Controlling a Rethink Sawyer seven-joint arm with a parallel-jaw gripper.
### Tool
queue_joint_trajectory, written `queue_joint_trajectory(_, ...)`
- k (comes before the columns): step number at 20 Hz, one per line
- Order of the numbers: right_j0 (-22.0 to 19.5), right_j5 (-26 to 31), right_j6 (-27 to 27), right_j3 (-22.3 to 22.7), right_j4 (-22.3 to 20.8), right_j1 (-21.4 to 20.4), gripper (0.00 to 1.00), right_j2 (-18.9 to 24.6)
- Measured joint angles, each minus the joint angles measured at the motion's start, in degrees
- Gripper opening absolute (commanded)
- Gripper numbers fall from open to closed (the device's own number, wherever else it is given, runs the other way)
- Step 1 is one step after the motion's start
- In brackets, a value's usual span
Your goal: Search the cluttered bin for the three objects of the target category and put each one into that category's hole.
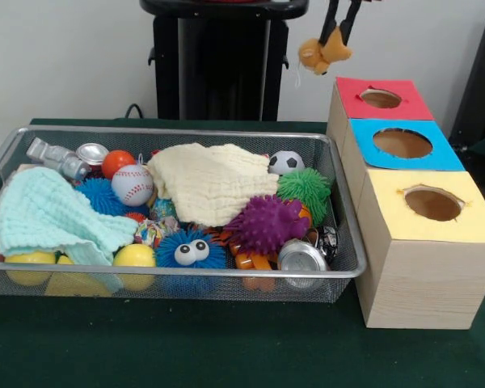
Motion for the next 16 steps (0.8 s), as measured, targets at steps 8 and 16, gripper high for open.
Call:
queue_joint_trajectory(8,0.34,-6.62,0.15,5.35,4.56,-0.40,0.00,-0.05)
queue_joint_trajectory(16,4.77,-11.69,1.89,8.62,8.81,-0.33,0.00,-0.21)
